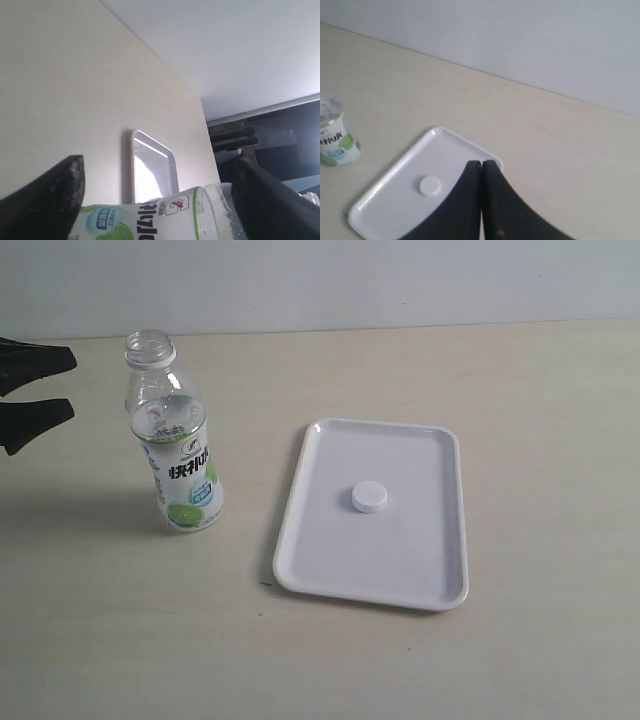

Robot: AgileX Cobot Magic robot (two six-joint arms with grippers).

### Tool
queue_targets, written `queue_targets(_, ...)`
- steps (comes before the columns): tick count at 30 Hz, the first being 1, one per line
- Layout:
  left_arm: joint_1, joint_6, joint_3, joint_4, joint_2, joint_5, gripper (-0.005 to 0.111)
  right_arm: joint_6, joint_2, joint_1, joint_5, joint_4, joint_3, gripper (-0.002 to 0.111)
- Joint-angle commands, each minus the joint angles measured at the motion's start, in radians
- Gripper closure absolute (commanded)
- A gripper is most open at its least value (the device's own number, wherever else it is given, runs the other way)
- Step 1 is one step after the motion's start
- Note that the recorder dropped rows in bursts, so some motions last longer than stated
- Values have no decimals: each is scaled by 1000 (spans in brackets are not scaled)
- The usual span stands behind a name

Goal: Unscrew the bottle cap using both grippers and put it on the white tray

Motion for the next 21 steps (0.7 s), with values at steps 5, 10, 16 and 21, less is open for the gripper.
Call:
queue_targets(5,2,-10,-5,-1,-13,-9,30,66,-310,-1,-39,-66,197,108)
queue_targets(10,2,-23,-5,46,-13,-9,31,148,-395,-1,-35,-133,232,108)
queue_targets(16,-1,-117,-5,48,-13,-9,36,171,-413,-1,-25,-138,247,108)
queue_targets(21,-1,-119,-5,44,-13,-9,37,171,-413,-1,-27,-138,247,108)
